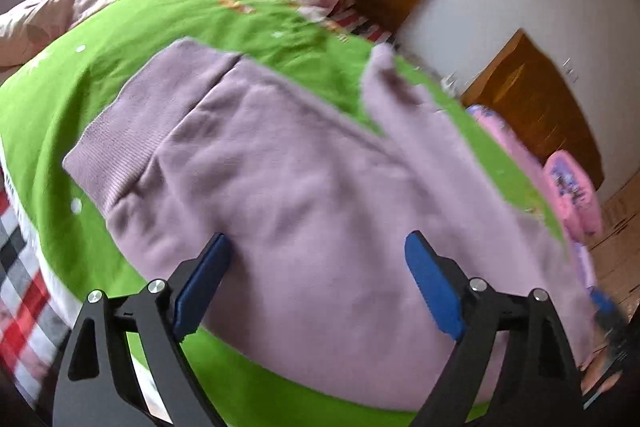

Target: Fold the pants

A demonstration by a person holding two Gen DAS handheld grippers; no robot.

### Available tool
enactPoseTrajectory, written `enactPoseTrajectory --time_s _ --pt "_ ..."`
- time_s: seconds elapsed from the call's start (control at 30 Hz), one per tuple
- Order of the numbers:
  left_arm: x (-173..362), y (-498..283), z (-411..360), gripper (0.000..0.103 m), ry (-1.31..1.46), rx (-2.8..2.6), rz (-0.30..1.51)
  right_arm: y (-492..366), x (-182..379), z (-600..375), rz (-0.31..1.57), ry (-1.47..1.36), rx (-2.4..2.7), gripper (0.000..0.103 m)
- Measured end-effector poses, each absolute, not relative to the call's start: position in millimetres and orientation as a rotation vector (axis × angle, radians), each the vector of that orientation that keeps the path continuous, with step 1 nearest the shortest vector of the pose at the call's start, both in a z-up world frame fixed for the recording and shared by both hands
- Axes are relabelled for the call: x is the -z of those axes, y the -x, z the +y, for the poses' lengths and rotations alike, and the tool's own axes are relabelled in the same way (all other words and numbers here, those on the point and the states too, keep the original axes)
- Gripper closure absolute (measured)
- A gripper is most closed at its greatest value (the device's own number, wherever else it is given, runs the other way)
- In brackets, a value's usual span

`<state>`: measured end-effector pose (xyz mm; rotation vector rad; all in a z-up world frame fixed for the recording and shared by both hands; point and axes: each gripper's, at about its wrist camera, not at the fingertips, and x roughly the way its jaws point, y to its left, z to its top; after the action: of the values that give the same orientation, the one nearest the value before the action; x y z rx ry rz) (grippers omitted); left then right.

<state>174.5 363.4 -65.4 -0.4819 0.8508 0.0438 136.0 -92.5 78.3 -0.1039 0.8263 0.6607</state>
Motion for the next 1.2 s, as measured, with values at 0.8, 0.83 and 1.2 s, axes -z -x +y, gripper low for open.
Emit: enactPoseTrajectory --time_s 0.8,0.83,1.2 --pt "28 -118 395 0.007 0.659 -0.207 0.674 -325 -49 140 1.061 -0.021 -0.977 0.093" --pt "26 -115 403 0.007 0.694 -0.196 0.652 -311 -64 150 1.013 0.016 -1.015 0.093" --pt "52 -43 461 0.007 0.944 -0.454 0.532 -114 -43 300 0.881 0.676 -1.418 0.048"
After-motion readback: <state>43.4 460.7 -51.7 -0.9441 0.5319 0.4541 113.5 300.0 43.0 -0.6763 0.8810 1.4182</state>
